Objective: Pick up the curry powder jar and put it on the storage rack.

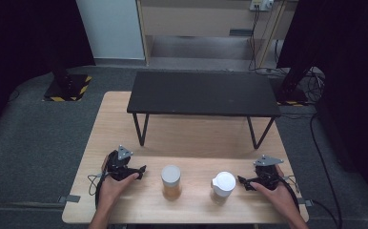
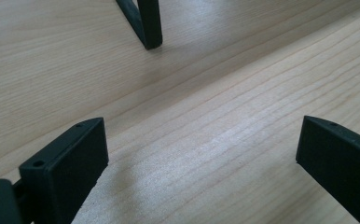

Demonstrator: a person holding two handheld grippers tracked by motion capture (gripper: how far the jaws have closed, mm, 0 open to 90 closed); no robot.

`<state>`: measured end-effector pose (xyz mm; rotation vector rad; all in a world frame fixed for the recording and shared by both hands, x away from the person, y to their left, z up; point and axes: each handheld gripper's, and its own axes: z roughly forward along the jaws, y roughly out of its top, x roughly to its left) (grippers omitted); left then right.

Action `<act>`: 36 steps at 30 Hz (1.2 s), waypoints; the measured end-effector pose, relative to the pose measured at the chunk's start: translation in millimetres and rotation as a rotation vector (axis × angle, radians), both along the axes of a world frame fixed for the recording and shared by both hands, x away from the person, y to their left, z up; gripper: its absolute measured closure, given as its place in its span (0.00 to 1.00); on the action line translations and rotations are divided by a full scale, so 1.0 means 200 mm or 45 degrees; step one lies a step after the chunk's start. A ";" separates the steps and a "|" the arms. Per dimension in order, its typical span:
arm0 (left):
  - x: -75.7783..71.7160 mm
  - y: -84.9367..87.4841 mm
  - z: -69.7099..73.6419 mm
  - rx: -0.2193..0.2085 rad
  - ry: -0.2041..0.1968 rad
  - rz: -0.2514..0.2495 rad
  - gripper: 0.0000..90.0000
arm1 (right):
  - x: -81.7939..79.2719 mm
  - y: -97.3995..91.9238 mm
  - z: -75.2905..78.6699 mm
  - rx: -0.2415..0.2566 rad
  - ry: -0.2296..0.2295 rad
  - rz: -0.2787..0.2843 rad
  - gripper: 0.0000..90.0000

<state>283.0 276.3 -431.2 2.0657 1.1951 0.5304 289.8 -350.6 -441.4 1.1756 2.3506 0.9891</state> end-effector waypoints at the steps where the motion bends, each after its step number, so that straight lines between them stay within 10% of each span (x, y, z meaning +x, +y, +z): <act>1: -0.01 0.00 0.01 0.001 -0.004 -0.008 0.01 | 0.00 0.00 0.00 0.000 0.000 0.000 0.02; 36: -0.17 -0.02 0.11 0.021 -0.068 -0.144 0.02 | 0.00 0.00 0.00 0.000 -0.002 0.007 0.02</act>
